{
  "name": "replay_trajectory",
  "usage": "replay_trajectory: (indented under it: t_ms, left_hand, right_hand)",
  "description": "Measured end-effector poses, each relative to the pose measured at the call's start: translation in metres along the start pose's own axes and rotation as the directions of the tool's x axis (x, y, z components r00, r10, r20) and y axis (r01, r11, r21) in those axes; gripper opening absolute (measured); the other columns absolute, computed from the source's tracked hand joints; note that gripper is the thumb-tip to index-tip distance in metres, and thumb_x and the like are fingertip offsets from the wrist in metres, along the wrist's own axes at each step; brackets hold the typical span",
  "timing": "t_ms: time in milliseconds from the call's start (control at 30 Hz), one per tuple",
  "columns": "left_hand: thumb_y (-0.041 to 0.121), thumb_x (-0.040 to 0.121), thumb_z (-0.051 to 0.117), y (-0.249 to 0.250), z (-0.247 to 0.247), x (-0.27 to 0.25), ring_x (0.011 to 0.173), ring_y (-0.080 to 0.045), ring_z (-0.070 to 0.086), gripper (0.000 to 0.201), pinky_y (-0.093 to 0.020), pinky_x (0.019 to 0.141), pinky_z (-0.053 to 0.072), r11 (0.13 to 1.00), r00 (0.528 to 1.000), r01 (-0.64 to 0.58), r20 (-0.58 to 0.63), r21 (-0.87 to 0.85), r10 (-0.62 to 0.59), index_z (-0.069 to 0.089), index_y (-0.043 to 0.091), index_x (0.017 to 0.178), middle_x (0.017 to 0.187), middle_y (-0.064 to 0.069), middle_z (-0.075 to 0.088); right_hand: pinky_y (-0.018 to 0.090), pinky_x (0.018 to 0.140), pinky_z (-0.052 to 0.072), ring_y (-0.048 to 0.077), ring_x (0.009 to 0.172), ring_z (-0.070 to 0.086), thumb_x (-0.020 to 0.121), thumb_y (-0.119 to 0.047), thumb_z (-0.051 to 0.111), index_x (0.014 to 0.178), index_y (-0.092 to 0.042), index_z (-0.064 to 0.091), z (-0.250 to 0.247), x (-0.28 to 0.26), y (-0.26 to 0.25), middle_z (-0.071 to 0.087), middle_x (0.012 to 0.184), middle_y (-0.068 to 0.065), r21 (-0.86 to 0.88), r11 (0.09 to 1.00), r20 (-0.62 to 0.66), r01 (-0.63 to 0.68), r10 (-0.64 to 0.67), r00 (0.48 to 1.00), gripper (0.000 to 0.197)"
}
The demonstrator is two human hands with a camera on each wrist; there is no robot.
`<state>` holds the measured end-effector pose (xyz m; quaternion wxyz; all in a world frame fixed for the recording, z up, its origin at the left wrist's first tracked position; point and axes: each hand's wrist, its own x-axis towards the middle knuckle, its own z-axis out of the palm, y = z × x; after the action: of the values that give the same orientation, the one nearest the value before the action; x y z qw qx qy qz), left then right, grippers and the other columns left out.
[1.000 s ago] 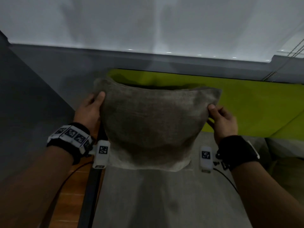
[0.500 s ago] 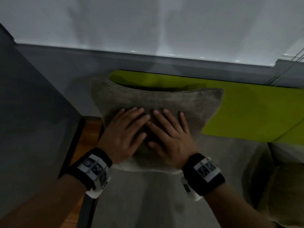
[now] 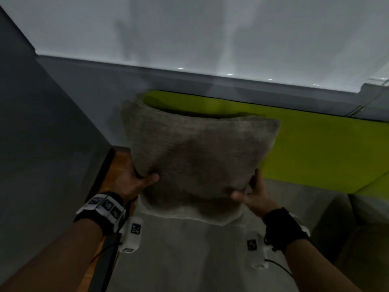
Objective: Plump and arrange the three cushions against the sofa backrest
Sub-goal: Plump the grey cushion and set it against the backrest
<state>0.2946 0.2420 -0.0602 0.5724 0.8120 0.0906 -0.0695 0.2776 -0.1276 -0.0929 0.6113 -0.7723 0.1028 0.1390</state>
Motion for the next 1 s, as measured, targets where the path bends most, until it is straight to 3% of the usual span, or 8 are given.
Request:
replay_trajectory:
  t_ms: [67,200,467,633,800,867,933,1000]
  left_hand:
    - [0.064,0.045,0.092,-0.007,0.006,-0.007,0.138,-0.018,0.046,0.104,-0.055,0.113,0.038,0.992,1.000,0.001,-0.005,-0.129,-0.001,0.041,0.061,0.135,0.148,0.009,0.051]
    - [0.056,0.049,0.095,-0.010,-0.005,-0.016,0.140,-0.020,0.046,0.121,-0.056,0.111,0.040,0.992,0.998,-0.010,-0.068,-0.130,0.001,0.034,0.031,0.151,0.151,0.005,0.049]
    - [0.090,0.038,0.073,-0.007,-0.008,0.011,0.132,-0.018,0.046,0.089,-0.045,0.108,0.042,0.985,0.995,0.019,-0.096,0.173,-0.003,0.028,0.080,0.114,0.144,0.011,0.045]
    - [0.034,0.072,0.084,-0.008,-0.004,0.004,0.124,-0.006,0.040,0.100,-0.020,0.098,0.036,0.994,0.998,-0.028,-0.054,0.103,0.033,0.026,0.025,0.153,0.135,0.012,0.042]
    - [0.050,0.072,0.081,-0.012,-0.014,0.011,0.136,-0.022,0.045,0.102,-0.027,0.106,0.032,0.987,0.996,0.086,0.010,0.137,-0.088,0.028,0.021,0.154,0.151,-0.002,0.045]
    - [0.065,0.072,0.074,-0.011,-0.015,0.008,0.137,-0.027,0.046,0.100,-0.030,0.111,0.033,0.983,0.993,0.102,0.036,0.154,-0.108,0.035,0.019,0.152,0.152,-0.006,0.046]
    - [0.088,0.065,0.060,-0.010,-0.013,-0.008,0.137,-0.027,0.047,0.111,-0.039,0.116,0.035,0.963,0.978,0.127,0.135,0.236,-0.162,0.038,0.022,0.151,0.152,-0.004,0.047]
    - [0.086,0.073,0.053,-0.015,-0.005,-0.032,0.137,-0.024,0.047,0.094,-0.034,0.113,0.037,0.887,0.899,0.180,0.295,0.426,-0.324,0.044,0.030,0.148,0.146,0.005,0.050]
  right_hand:
    - [0.019,0.096,0.051,0.016,0.136,0.052,0.029,-0.063,0.100,0.147,-0.021,0.040,0.014,-0.002,0.004,0.056,0.137,-0.015,-0.047,0.998,0.052,0.052,-0.050,0.997,0.139]
    - [0.018,0.095,0.052,-0.004,0.126,0.057,0.033,-0.053,0.101,0.144,-0.018,0.042,0.033,-0.009,0.001,0.059,0.138,-0.012,0.047,0.976,-0.117,0.212,-0.206,0.972,0.131]
    - [0.004,0.087,0.048,-0.011,0.121,0.054,0.046,-0.066,0.095,0.145,-0.043,0.035,0.047,0.005,-0.013,0.051,0.139,-0.025,0.092,0.985,-0.105,0.145,-0.135,0.985,0.118]
    - [0.011,0.094,0.049,-0.018,0.121,0.052,0.060,-0.063,0.090,0.127,-0.075,0.037,0.060,-0.014,-0.022,0.053,0.130,-0.045,0.082,0.982,-0.201,0.168,-0.149,0.968,0.086]
    - [0.049,0.110,0.049,0.017,0.140,0.051,0.068,-0.067,0.088,0.146,-0.052,0.039,0.076,-0.005,-0.012,0.051,0.150,-0.010,-0.056,0.985,-0.242,0.164,-0.173,0.955,0.093]
    - [0.045,0.109,0.051,0.011,0.138,0.051,0.067,-0.063,0.091,0.151,-0.049,0.034,0.072,-0.002,-0.018,0.050,0.150,-0.014,-0.044,0.990,-0.224,0.136,-0.142,0.964,0.102]
    - [0.021,0.103,0.050,-0.008,0.130,0.050,0.074,-0.048,0.090,0.156,-0.043,0.028,0.063,-0.022,-0.035,0.046,0.149,-0.025,-0.036,0.991,-0.190,0.132,-0.137,0.972,0.102]
    - [0.021,0.105,0.044,-0.004,0.133,0.045,0.083,-0.046,0.082,0.162,-0.036,0.016,0.053,-0.056,-0.031,0.036,0.155,-0.024,-0.110,0.994,-0.187,0.021,-0.041,0.982,0.103]
